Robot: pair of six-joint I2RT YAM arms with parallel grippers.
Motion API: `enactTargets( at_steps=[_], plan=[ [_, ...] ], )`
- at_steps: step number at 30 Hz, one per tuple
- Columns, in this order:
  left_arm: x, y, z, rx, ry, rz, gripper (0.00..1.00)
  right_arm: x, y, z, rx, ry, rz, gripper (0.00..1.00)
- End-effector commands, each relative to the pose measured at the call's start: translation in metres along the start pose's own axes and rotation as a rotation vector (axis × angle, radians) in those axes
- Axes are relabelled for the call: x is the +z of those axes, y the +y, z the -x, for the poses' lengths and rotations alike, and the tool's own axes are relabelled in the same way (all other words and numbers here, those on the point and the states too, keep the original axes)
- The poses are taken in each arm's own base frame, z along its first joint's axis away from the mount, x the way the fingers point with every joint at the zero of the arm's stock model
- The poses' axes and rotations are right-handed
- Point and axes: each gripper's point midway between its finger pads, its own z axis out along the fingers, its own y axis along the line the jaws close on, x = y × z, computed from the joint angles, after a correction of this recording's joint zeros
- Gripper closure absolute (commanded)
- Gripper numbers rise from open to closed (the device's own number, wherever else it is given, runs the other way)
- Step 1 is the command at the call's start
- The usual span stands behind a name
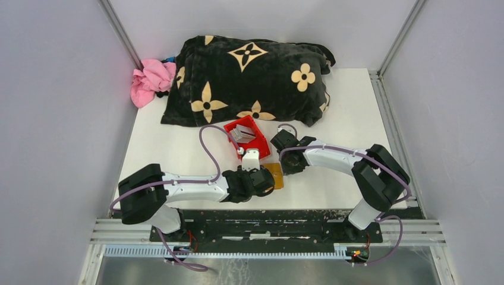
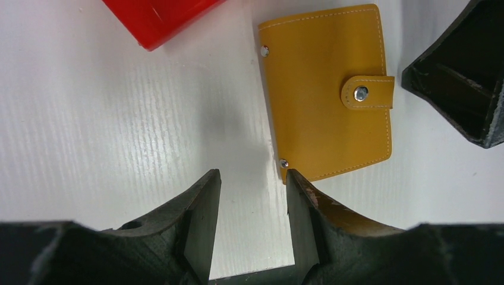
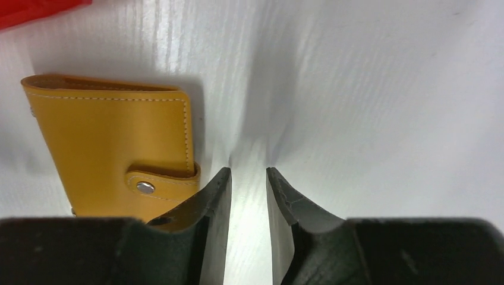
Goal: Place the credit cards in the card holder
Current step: Open the card holder at the center of the board.
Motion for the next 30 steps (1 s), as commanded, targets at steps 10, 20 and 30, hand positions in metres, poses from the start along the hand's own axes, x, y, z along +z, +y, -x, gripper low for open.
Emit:
enactTargets(
  at_steps=[10, 20, 30],
  plan=[
    [-0.056, -0.012, 0.084, -0.128, -0.25, -0.075, 0.54, -0.103, -0.034, 0.108, 0.007, -0.567, -0.098, 0.1],
    [-0.045, 0.005, 0.064, -0.196, -0.257, -0.132, 0.07, -0.091, -0.003, 0.113, -0.057, -0.49, 0.01, 0.03],
    [-0.027, 0.009, 0.044, -0.222, -0.207, -0.109, 0.09, -0.057, 0.021, 0.058, -0.165, -0.348, -0.009, 0.12]
  ],
)
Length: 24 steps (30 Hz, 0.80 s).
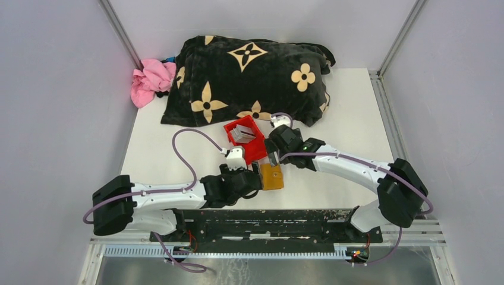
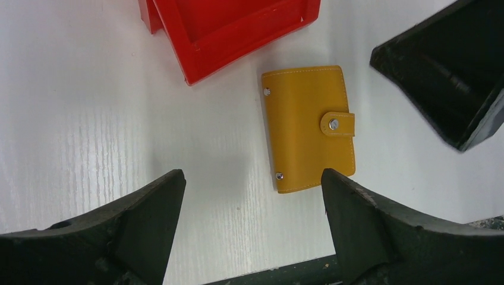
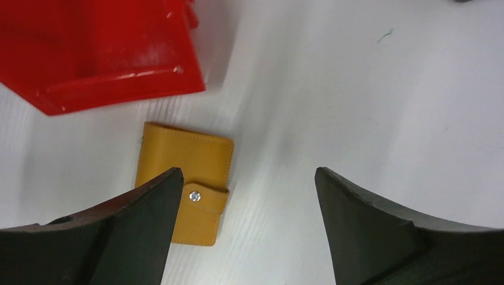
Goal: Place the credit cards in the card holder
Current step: Open the card holder at the center of the board.
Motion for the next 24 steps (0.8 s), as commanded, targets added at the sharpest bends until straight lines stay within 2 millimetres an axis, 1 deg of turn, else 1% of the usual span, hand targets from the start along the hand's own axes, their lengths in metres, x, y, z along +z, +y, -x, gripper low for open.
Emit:
enactTargets(
  at_steps=[1, 4, 6, 8, 9, 10, 12, 14, 18, 21, 24],
  plan=[
    [0.007, -0.006, 0.001, -0.091, -0.019, -0.011, 0.11, 0.001, 0.016, -0.023, -0.052, 0.054, -0.006, 0.13],
    [0.011, -0.004, -0.007, -0.09, 0.0, -0.006, 0.14, 0.002, 0.021, -0.032, -0.074, 0.083, -0.023, 0.17],
    [0.014, -0.003, -0.011, -0.088, 0.01, 0.0, 0.2, 0.002, 0.025, -0.035, -0.087, 0.1, -0.032, 0.2],
    [0.018, -0.003, -0.015, -0.084, 0.028, 0.004, 0.15, 0.003, 0.028, -0.041, -0.103, 0.124, -0.049, 0.2],
    [0.02, -0.004, -0.017, -0.084, 0.038, 0.005, 0.15, 0.004, 0.029, -0.043, -0.108, 0.134, -0.056, 0.2],
    [0.022, -0.004, -0.019, -0.083, 0.043, 0.004, 0.15, 0.004, 0.031, -0.045, -0.114, 0.142, -0.057, 0.2],
    [0.024, -0.003, -0.022, -0.091, 0.045, 0.005, 0.19, 0.005, 0.036, -0.047, -0.121, 0.151, -0.055, 0.21],
    [0.025, -0.001, -0.022, -0.11, 0.042, 0.007, 0.24, 0.005, 0.039, -0.047, -0.131, 0.159, -0.057, 0.2],
    [0.027, 0.004, -0.026, -0.134, 0.047, 0.008, 0.29, 0.007, 0.046, -0.045, -0.142, 0.165, -0.057, 0.19],
    [0.029, 0.004, -0.028, -0.136, 0.053, 0.003, 0.35, 0.008, 0.049, -0.044, -0.148, 0.17, -0.065, 0.19],
    [0.031, 0.002, -0.029, -0.135, 0.056, 0.001, 0.37, 0.011, 0.049, -0.043, -0.15, 0.173, -0.08, 0.19]
  ],
)
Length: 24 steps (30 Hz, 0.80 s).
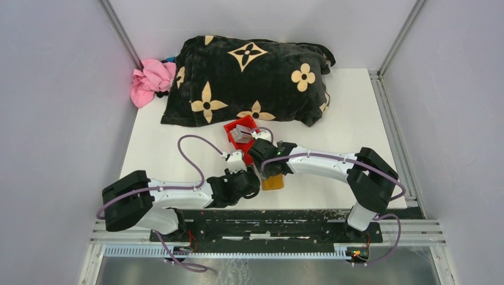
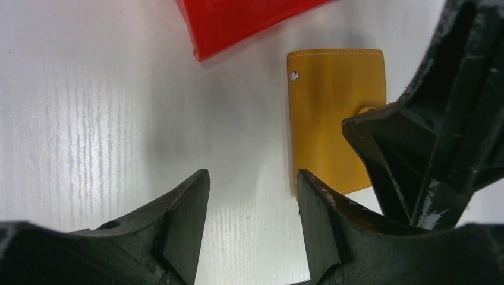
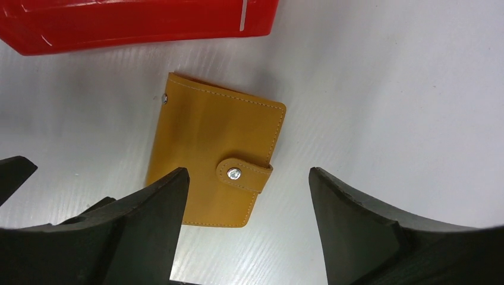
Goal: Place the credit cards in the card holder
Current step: Open the card holder at the center of the board.
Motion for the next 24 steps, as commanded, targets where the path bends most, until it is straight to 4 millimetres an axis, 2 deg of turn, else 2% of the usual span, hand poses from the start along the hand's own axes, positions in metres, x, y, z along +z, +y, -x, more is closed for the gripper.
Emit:
enactTargets(
  at_steps=[1, 4, 16, 24],
  plan=[
    [0.004, -0.013, 0.003, -0.072, -0.017, -0.033, 0.37, -0.002, -0.001, 0.012, 0.018, -0.018, -0.041, 0.2],
    [0.005, -0.015, 0.002, -0.083, -0.013, -0.045, 0.38, 0.001, -0.006, 0.008, 0.015, -0.002, -0.076, 0.2],
    [0.012, -0.026, -0.004, -0.143, -0.011, -0.1, 0.39, 0.011, -0.002, 0.0, 0.031, 0.018, -0.08, 0.23],
    [0.018, -0.034, -0.007, -0.148, -0.003, -0.104, 0.43, 0.017, -0.001, -0.016, 0.033, 0.068, -0.08, 0.29]
  ],
)
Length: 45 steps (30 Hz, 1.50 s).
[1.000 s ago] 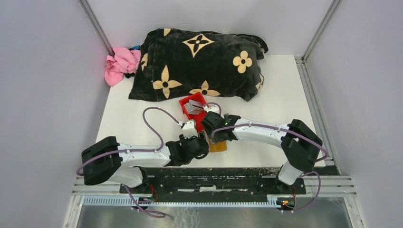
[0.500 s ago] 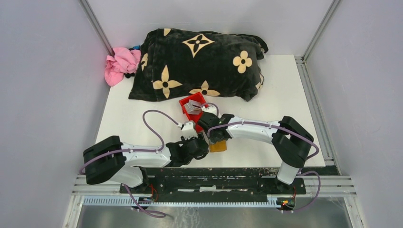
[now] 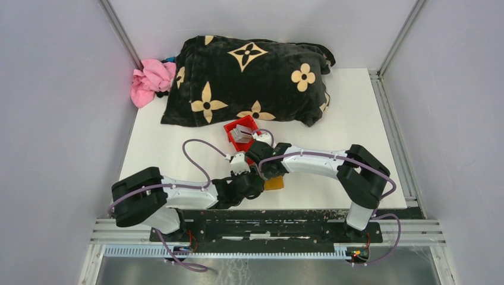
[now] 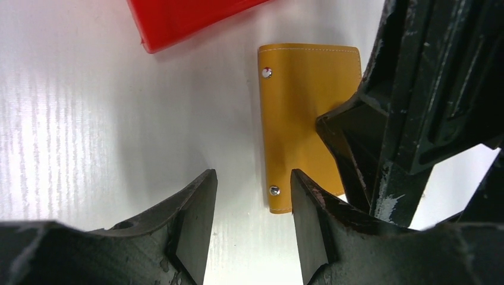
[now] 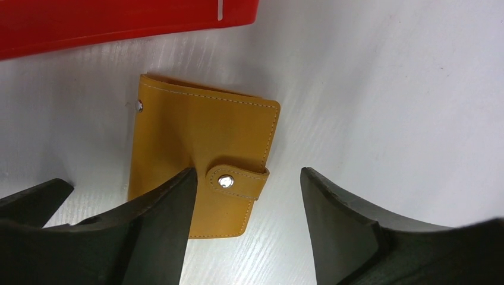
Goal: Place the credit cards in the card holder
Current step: Open the card holder at the center of the board.
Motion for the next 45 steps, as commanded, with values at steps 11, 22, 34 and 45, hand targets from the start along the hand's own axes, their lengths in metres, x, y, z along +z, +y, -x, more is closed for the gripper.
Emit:
enactTargets(
  at_steps=[11, 22, 34, 45],
  plan=[
    [0.012, -0.019, 0.0, -0.079, -0.006, 0.002, 0.5, 0.017, -0.004, -0.044, -0.001, 0.112, -0.03, 0.44],
    [0.019, -0.019, -0.007, -0.05, -0.004, 0.077, 0.59, 0.017, -0.008, -0.061, -0.023, 0.136, -0.005, 0.67],
    [0.024, -0.005, -0.015, -0.026, 0.019, 0.199, 0.64, 0.012, -0.013, -0.057, 0.001, 0.123, 0.038, 0.81],
    [0.026, 0.01, -0.024, -0.004, 0.049, 0.335, 0.75, -0.002, -0.026, -0.036, 0.129, 0.078, 0.14, 0.95]
  ],
)
